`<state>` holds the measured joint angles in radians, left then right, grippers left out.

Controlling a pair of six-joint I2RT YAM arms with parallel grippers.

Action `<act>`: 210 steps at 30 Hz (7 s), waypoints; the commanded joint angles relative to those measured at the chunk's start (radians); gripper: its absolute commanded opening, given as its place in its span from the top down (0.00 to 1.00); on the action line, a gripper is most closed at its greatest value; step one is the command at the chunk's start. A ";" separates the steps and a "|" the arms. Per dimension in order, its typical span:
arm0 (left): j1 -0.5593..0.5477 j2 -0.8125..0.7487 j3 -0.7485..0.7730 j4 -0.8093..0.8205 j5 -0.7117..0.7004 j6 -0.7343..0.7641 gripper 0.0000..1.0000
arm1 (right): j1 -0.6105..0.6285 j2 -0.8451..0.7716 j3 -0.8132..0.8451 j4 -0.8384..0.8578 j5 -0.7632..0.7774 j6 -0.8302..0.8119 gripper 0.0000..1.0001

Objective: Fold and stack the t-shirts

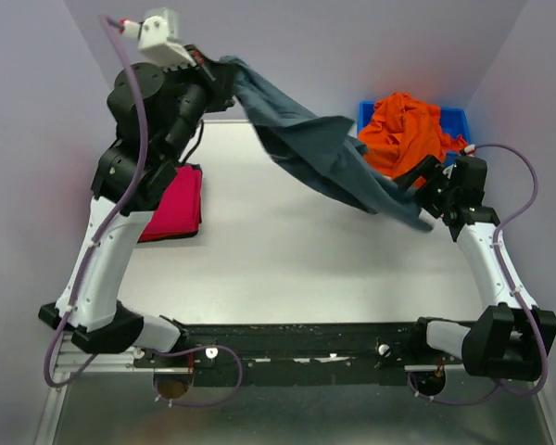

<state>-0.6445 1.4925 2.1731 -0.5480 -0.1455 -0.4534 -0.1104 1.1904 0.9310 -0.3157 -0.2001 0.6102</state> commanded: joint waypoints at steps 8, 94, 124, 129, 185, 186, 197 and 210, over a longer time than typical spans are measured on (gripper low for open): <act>0.161 -0.317 -1.060 0.273 -0.049 -0.244 1.00 | 0.025 -0.031 -0.081 0.007 -0.070 -0.033 0.00; 0.298 0.037 -0.880 0.278 -0.286 -0.243 1.00 | -0.098 0.395 0.385 -0.099 0.087 0.040 0.01; 0.358 0.261 -0.751 0.313 -0.246 -0.249 1.00 | 0.110 0.124 -0.279 0.026 0.108 0.034 0.43; 0.364 0.276 -0.740 0.313 -0.253 -0.243 1.00 | 0.110 0.218 -0.183 0.017 0.137 0.045 0.86; 0.335 -0.178 -1.154 0.322 -0.140 -0.304 0.27 | 0.100 0.184 -0.195 0.032 0.108 0.112 0.94; 0.335 -0.184 -1.173 0.322 -0.146 -0.304 0.27 | 0.100 0.172 -0.198 0.024 0.107 0.105 0.94; 0.336 -0.265 -1.355 0.313 -0.177 -0.321 0.29 | 0.094 0.015 -0.202 -0.073 0.232 0.072 0.99; 0.306 -0.109 -1.340 0.355 -0.092 -0.275 0.42 | 0.094 -0.009 -0.343 0.118 0.146 0.097 0.99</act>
<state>-0.3103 1.3338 0.8097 -0.2279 -0.3008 -0.7547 -0.0086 1.1885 0.6117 -0.2714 -0.0429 0.7059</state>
